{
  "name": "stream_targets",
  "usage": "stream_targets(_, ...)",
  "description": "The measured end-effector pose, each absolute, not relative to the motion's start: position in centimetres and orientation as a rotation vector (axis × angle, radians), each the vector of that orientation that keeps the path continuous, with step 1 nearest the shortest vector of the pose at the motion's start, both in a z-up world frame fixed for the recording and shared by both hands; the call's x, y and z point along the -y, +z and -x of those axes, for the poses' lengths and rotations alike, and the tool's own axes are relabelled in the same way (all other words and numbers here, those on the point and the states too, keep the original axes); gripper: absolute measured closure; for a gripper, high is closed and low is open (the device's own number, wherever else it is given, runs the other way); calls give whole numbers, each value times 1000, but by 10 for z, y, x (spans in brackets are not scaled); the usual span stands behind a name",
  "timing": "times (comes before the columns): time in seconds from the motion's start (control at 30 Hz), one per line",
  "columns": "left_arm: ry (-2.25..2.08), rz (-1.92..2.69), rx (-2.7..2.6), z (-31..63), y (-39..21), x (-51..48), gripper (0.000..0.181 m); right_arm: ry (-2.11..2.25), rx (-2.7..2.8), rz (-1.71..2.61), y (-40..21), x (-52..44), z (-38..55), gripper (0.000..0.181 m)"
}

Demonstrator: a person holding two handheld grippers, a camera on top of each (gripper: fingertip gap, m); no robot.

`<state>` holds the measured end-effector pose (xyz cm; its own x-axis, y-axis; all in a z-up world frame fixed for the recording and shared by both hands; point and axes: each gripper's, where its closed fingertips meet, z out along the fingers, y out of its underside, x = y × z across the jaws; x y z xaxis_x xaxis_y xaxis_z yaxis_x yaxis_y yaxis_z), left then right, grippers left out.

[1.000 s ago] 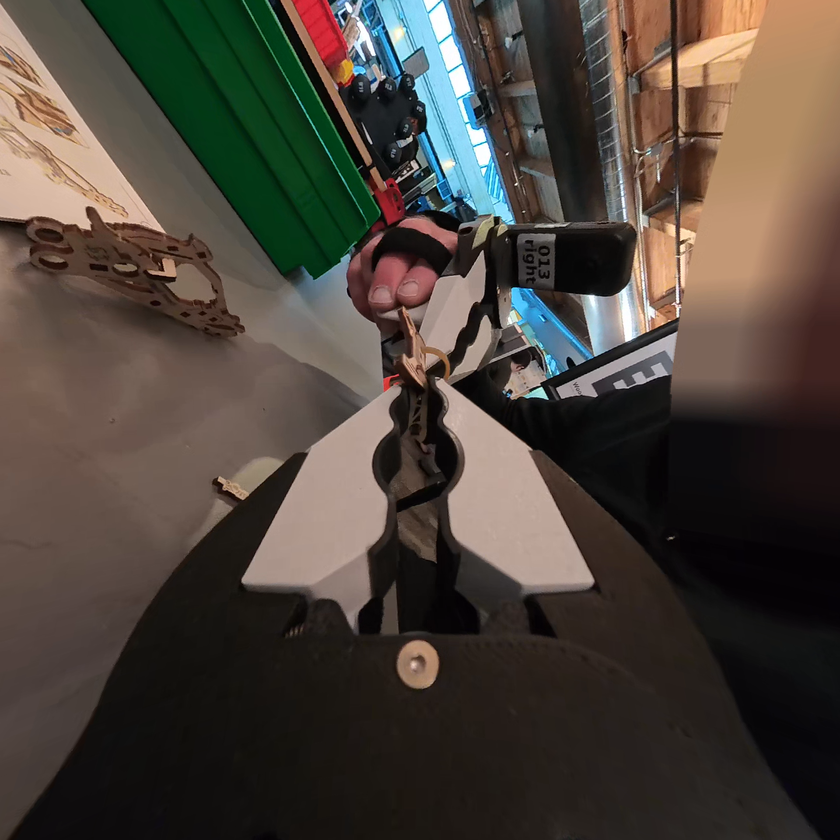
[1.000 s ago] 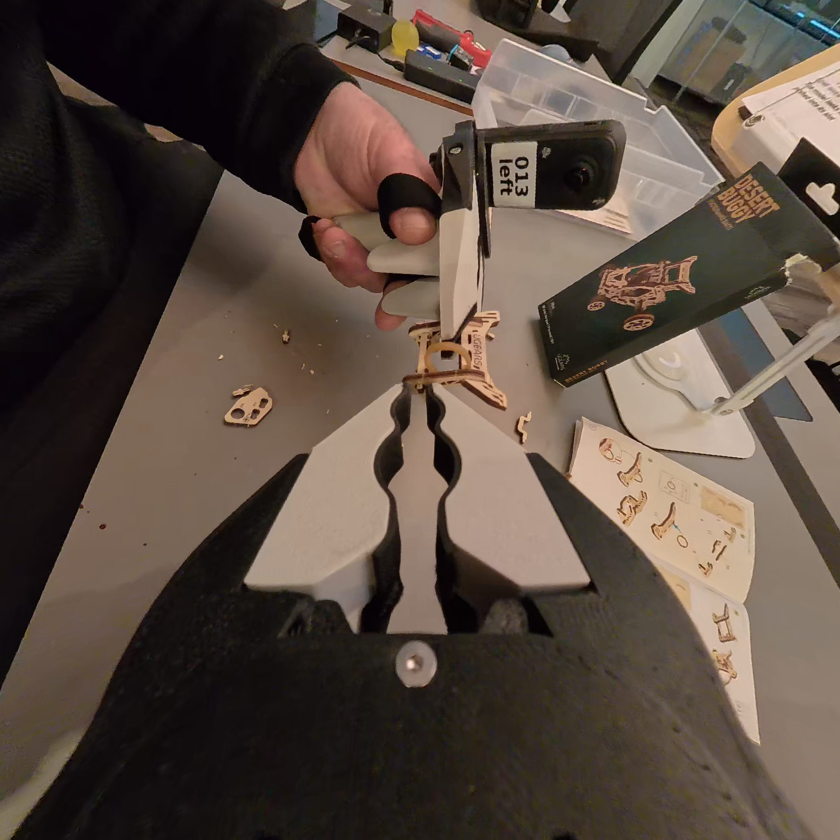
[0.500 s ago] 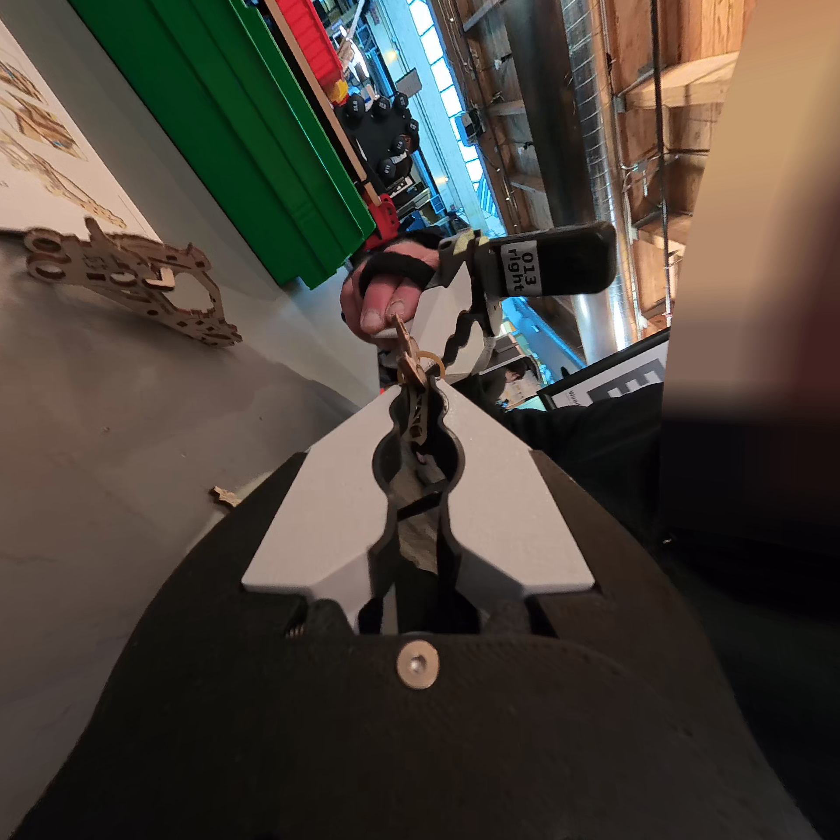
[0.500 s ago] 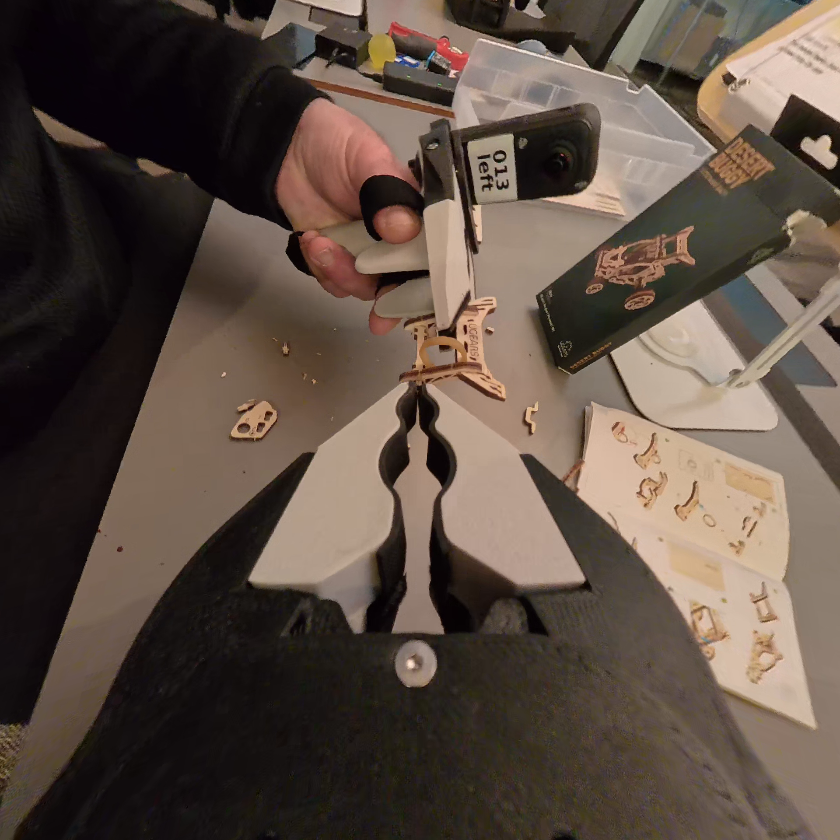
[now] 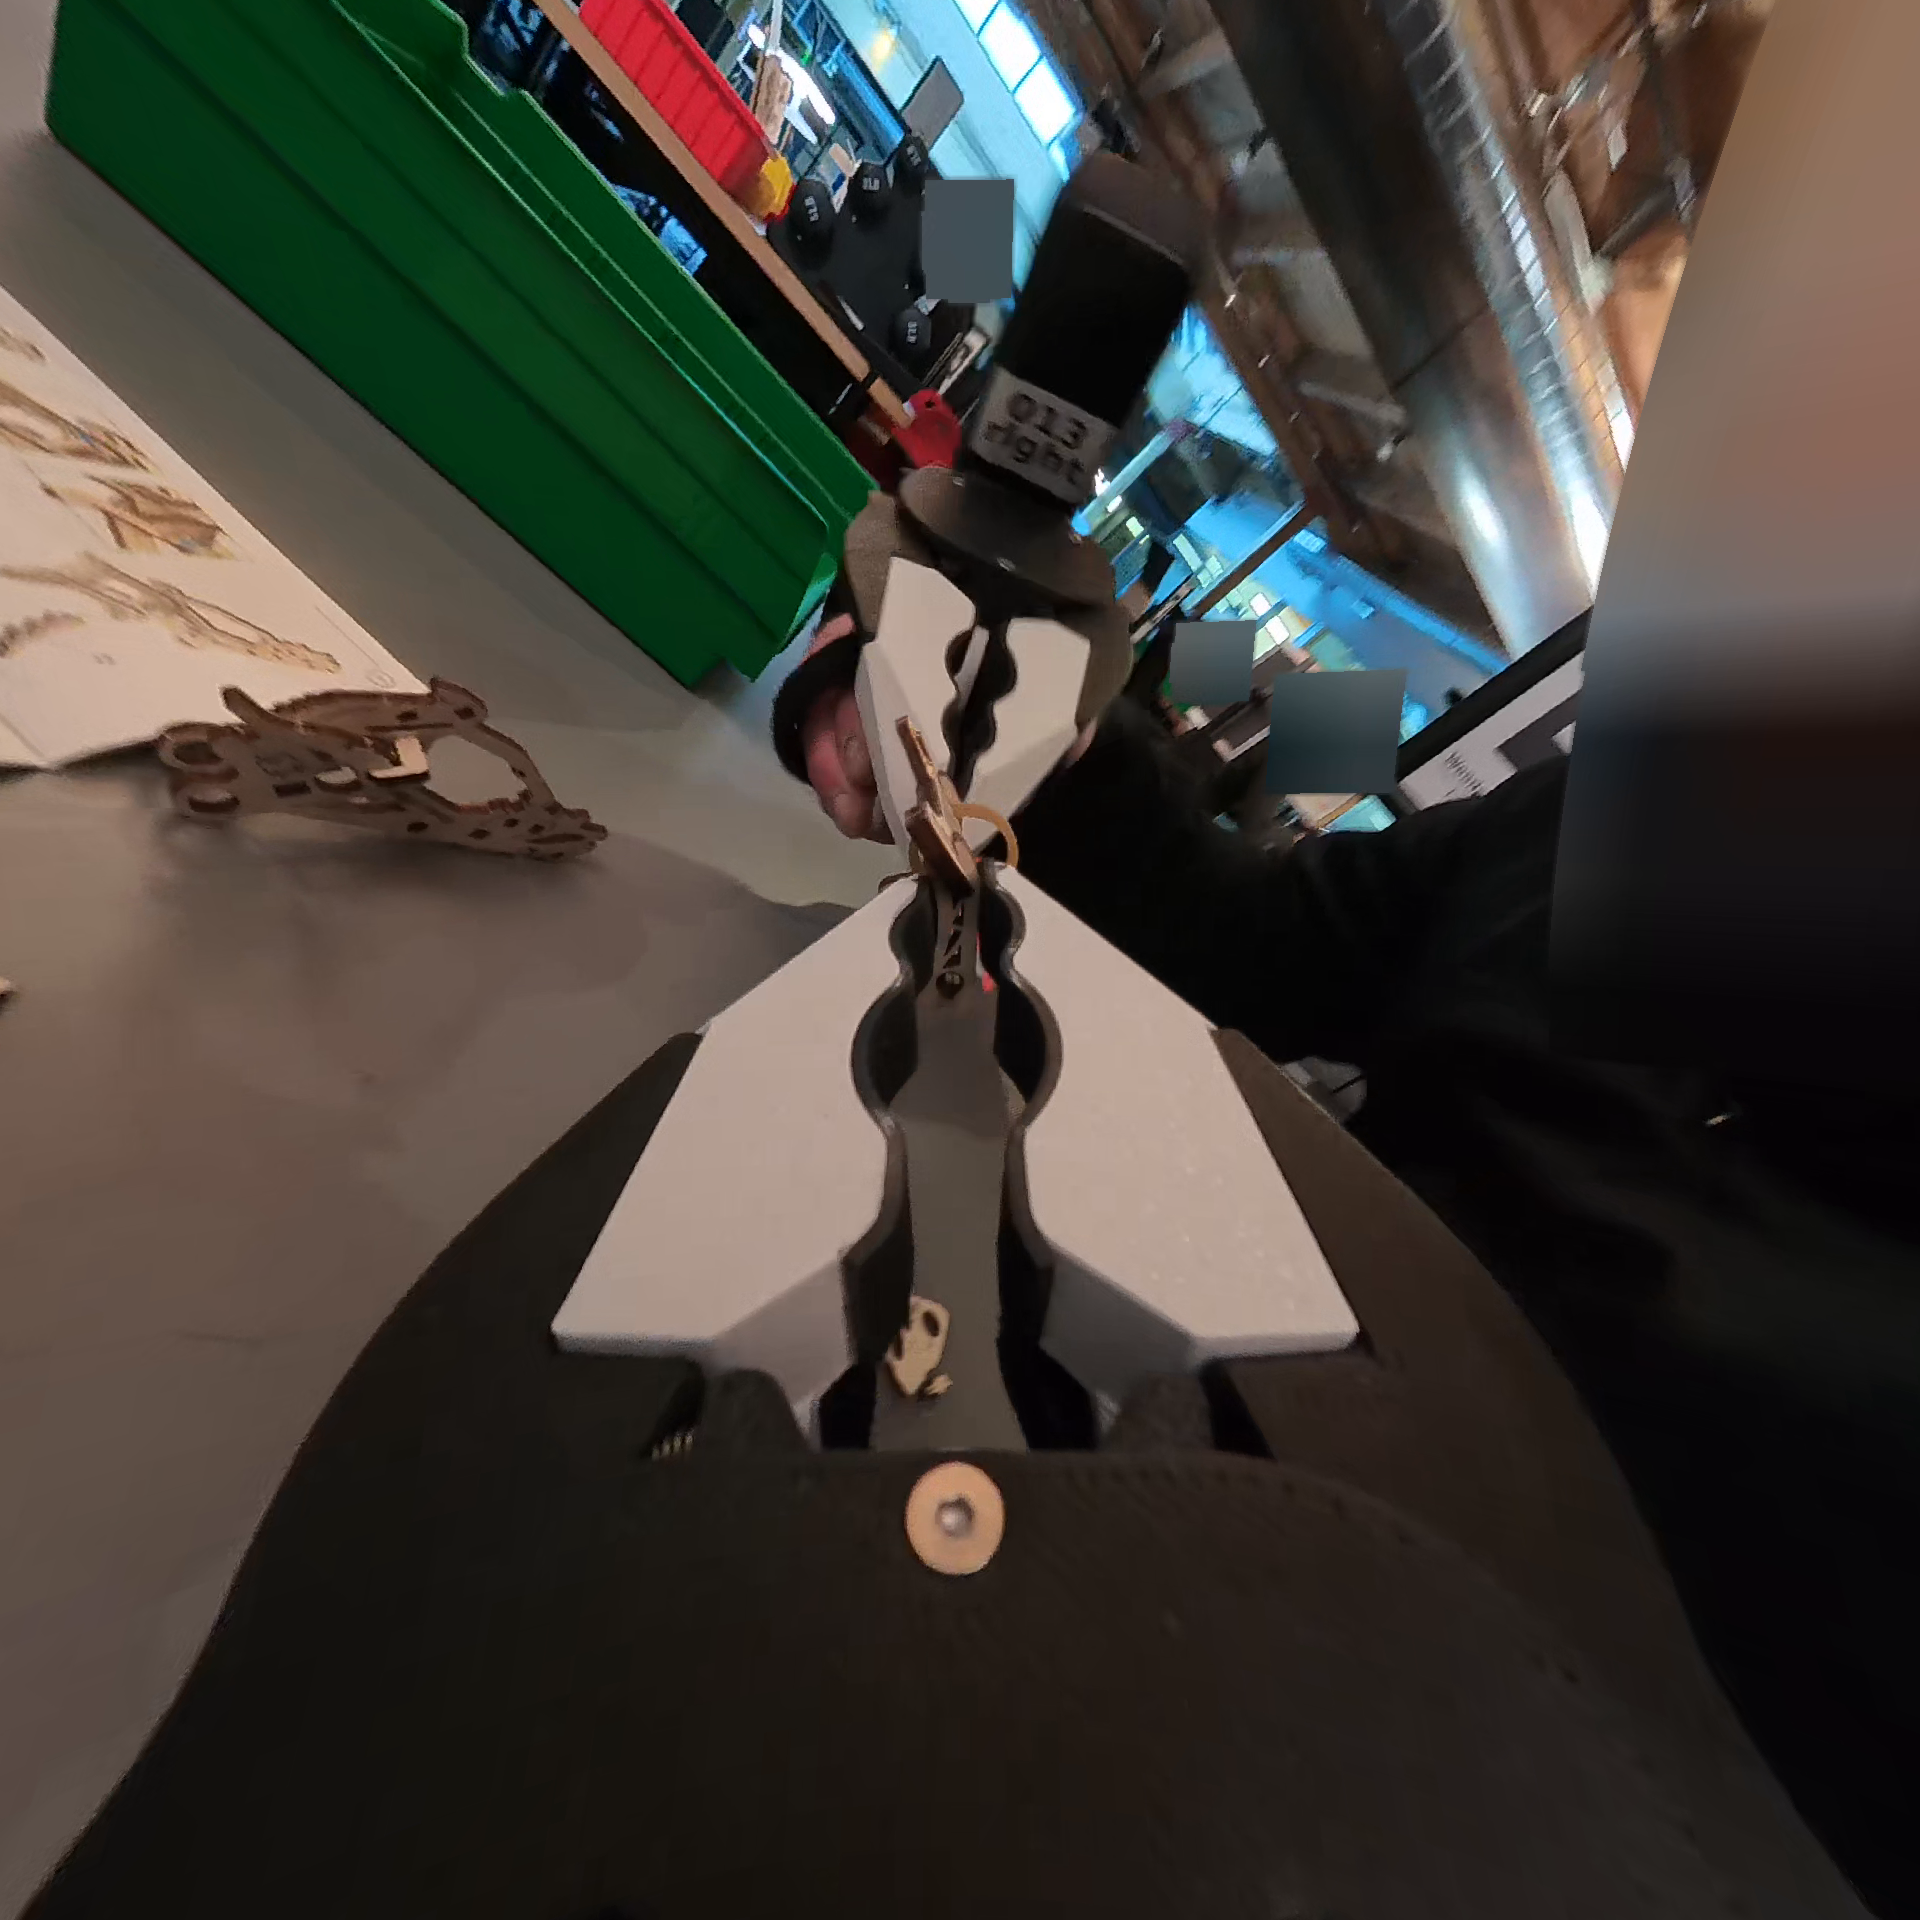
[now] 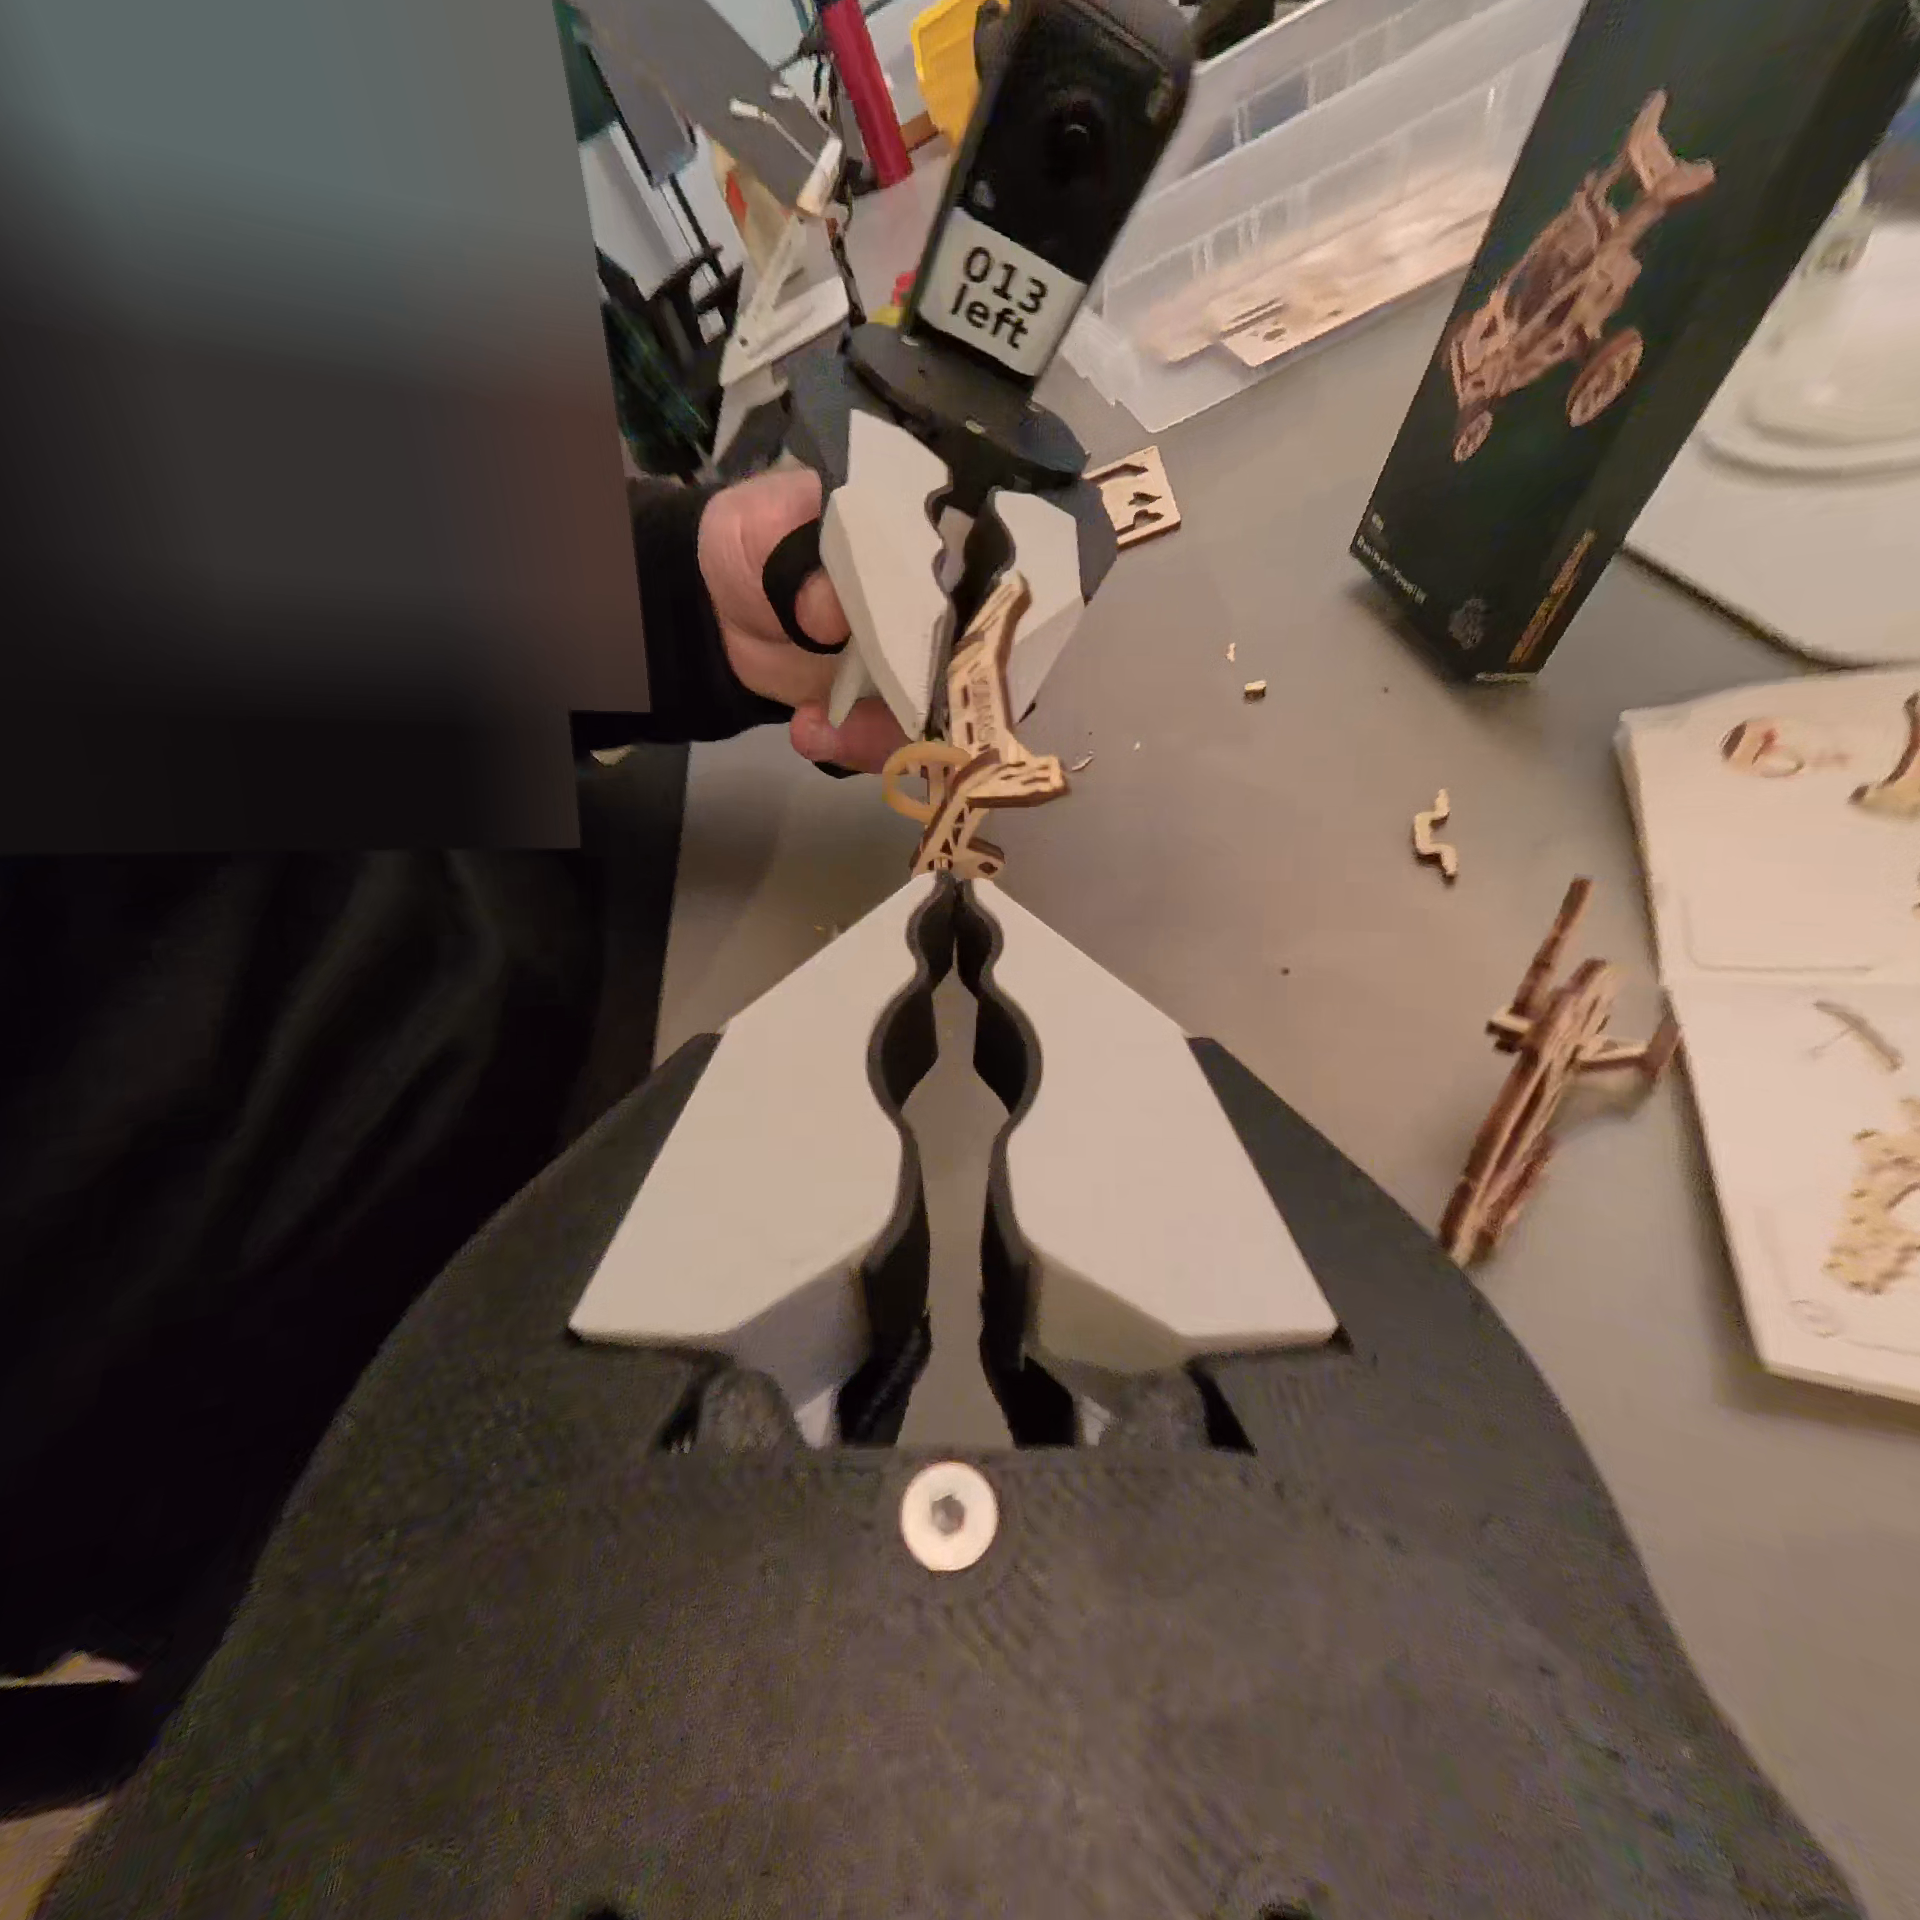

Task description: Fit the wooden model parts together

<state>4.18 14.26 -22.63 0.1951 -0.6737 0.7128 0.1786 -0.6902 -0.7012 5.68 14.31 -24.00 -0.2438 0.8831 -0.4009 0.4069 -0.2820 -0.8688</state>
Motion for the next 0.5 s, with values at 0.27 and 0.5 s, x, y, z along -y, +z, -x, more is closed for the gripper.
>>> stream_targets(0.27, -1611, 1753, -390, -37, -225, -147, 176, 1462, 1519, 1573, -241, -147, -55, 172)
stream_targets(0.5, -1671, 1777, -339, -39, -231, -149, 176, 1382, 1549, 1529, -240, -148, -54, 174)
